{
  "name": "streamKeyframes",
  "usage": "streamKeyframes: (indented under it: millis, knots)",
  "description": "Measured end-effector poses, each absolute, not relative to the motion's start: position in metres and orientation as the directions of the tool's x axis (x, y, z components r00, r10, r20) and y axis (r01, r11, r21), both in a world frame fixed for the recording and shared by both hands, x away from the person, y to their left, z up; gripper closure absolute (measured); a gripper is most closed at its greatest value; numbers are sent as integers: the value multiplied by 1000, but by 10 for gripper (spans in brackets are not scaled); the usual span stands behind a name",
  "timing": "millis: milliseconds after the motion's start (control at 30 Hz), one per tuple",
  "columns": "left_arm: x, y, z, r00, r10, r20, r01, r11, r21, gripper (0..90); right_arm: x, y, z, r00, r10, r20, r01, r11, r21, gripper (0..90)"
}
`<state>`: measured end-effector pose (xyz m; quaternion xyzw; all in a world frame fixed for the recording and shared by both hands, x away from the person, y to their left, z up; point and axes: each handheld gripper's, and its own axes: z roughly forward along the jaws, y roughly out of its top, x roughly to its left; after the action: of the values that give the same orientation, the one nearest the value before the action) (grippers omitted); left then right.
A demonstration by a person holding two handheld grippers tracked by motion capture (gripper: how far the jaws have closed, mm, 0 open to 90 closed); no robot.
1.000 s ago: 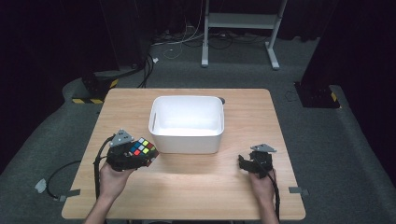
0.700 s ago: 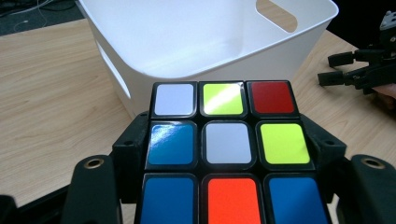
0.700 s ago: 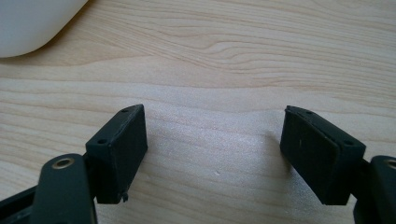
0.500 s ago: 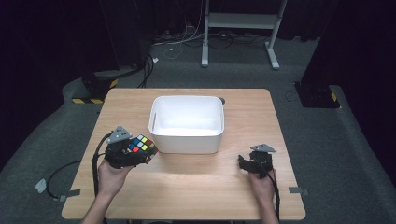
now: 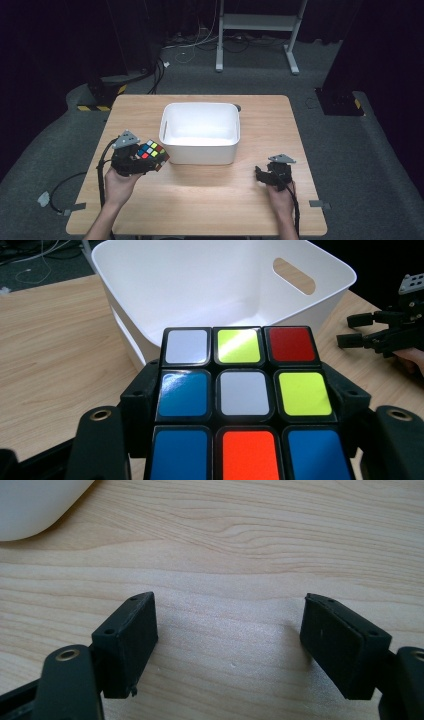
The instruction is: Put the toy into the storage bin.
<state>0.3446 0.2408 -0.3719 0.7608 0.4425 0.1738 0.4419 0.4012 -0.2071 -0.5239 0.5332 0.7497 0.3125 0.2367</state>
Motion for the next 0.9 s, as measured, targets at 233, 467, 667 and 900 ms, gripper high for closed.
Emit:
streamKeyframes:
  millis: [233, 467, 667, 900]
  knots:
    - [347, 241, -368, 550, 825, -128, 515, -215, 830, 337, 401, -207, -524, -319, 947, -21, 651, 236, 721, 227]
    - [352, 240, -362, 555, 823, -124, 510, -219, 832, 337, 401, -207, -524, -320, 947, -22, 651, 236, 721, 227]
    - [355, 237, -357, 564, 818, -116, 503, -228, 834, 337, 401, -207, -524, -319, 947, -22, 651, 236, 721, 227]
    - [361, 234, -355, 576, 807, -130, 505, -227, 833, 337, 401, -207, -524, -320, 947, -20, 652, 235, 721, 227]
